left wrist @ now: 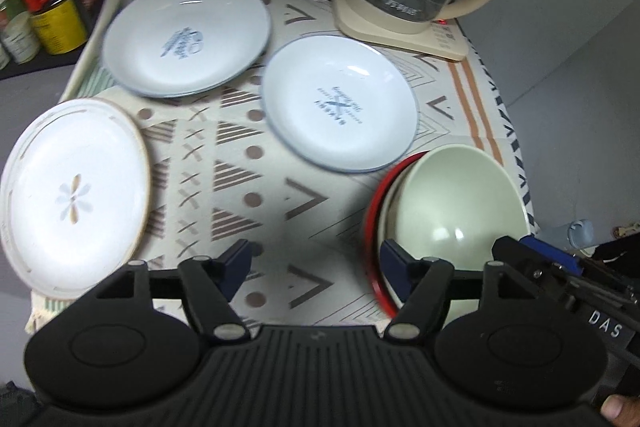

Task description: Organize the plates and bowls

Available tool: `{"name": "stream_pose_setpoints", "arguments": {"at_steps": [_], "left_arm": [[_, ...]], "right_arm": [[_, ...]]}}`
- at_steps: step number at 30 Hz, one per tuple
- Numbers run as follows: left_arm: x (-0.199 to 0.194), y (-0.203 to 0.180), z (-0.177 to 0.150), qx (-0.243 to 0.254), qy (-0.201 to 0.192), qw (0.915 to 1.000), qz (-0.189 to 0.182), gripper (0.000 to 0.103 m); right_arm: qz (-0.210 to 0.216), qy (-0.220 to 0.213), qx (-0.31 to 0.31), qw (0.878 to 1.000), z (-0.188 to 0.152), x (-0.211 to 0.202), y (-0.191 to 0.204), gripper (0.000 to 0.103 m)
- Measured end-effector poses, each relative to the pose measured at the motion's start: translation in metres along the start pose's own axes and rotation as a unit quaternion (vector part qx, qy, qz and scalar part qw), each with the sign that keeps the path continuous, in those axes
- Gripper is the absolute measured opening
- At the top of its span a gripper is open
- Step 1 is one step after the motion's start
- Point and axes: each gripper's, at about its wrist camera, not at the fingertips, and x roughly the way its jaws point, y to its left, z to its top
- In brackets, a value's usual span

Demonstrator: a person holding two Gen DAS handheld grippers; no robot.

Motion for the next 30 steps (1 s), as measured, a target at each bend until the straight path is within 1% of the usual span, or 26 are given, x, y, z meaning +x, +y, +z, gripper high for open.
{"name": "stream_pose_setpoints", "arguments": {"at_steps": [3,6,9,11,13,20,23,30], "left_arm": [[-0.006,0.009,-0.007,-0.01,-0.003,0.9999,0.009,0.072],[-0.01,0.019,-0.013,-0.024,-0.003,0.9995,0.02,0.073],[-0.014,0.03,-0.018,-0.035,-0.006,0.999,0.028,0.079],[-0.017,0.038,-0.021,-0.04,-0.011,0.9985,0.037,0.081],[-0.019,0.047,-0.022,-0.048,-0.012,0.9978,0.043,0.082],[-0.025,0.081,-0.018,-0.079,-0.019,0.9949,0.06,0.084],[-0.026,0.094,-0.014,-0.09,-0.024,0.9938,0.06,0.087],[-0.019,0.121,0.004,-0.096,-0.032,0.9934,0.055,0.089]], "right_arm": [[0.008,0.004,-0.014,1.0,0.002,0.002,0.01,0.062],[0.018,0.01,-0.031,0.999,0.004,0.003,0.022,0.072],[0.026,0.014,-0.05,0.998,0.005,0.006,0.036,0.082],[0.03,0.018,-0.064,0.997,0.005,0.01,0.046,0.084],[0.035,0.021,-0.071,0.997,0.007,0.014,0.055,0.089],[0.041,0.025,-0.095,0.994,0.014,0.027,0.085,0.094],[0.039,0.027,-0.107,0.993,0.019,0.034,0.098,0.095],[0.028,0.024,-0.119,0.992,0.031,0.054,0.12,0.096]]}}
